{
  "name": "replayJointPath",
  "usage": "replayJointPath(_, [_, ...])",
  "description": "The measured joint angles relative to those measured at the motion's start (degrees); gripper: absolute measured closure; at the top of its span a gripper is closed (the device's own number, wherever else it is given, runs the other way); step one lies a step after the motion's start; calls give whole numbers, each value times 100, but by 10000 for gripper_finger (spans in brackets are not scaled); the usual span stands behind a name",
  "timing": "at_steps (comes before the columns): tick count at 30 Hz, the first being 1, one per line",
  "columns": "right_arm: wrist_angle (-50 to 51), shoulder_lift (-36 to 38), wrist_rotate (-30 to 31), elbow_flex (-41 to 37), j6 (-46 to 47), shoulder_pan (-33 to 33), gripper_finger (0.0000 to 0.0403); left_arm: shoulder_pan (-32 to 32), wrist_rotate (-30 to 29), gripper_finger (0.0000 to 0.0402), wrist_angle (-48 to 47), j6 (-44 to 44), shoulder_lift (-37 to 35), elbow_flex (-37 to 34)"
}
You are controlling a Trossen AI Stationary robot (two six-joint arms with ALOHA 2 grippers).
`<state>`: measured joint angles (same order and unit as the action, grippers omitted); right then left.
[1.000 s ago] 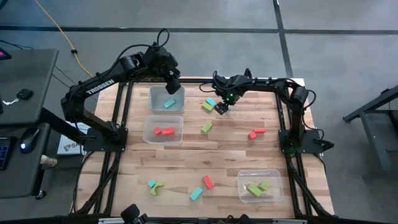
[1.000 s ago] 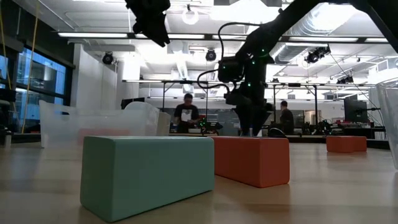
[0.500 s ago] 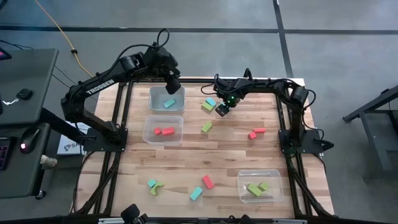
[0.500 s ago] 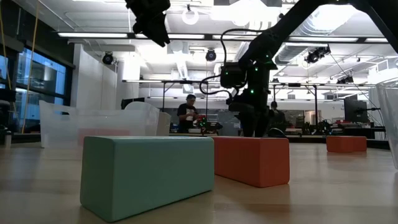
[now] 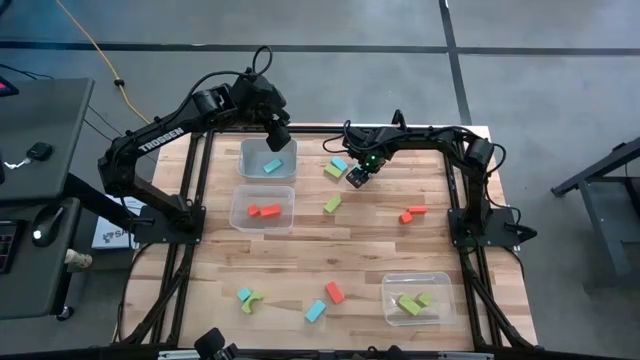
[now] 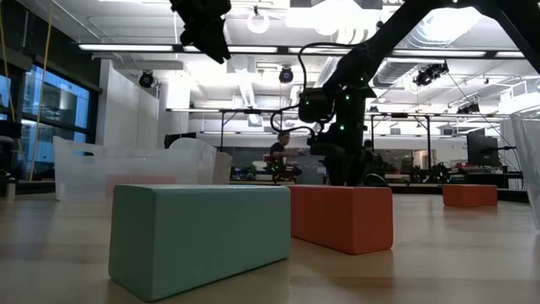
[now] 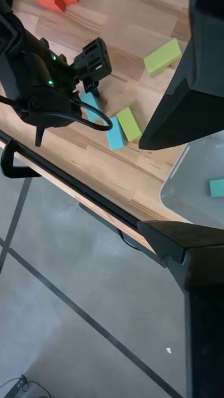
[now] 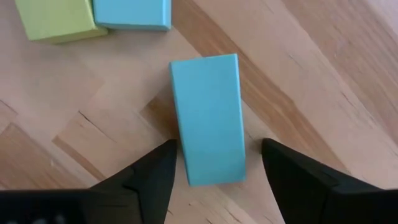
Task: Sort & place blocks by color
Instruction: Put the blue block into the gray bin
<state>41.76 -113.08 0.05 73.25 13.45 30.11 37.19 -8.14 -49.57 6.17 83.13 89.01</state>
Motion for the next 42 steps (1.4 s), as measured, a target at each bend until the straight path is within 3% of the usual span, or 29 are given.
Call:
replayJointPath(7, [9,-17,22,11,111,-17,203,0,0,229,-1,0,0,0])
replayJointPath(15, [95,7,-11,11,176,-17,300,0,2,229,-1,-10,0,0])
replayJointPath(23, [383,-13,-76,155,198,-17,301,0,2,229,-1,-17,0,0])
replayJointPath(34, [1115,-15,-114,1218,106,-275,301,64,32,229,-50,-513,0,0])
replayJointPath(42, [1685,-8,317,2391,-99,-635,301,605,727,229,-345,-1182,-2,0])
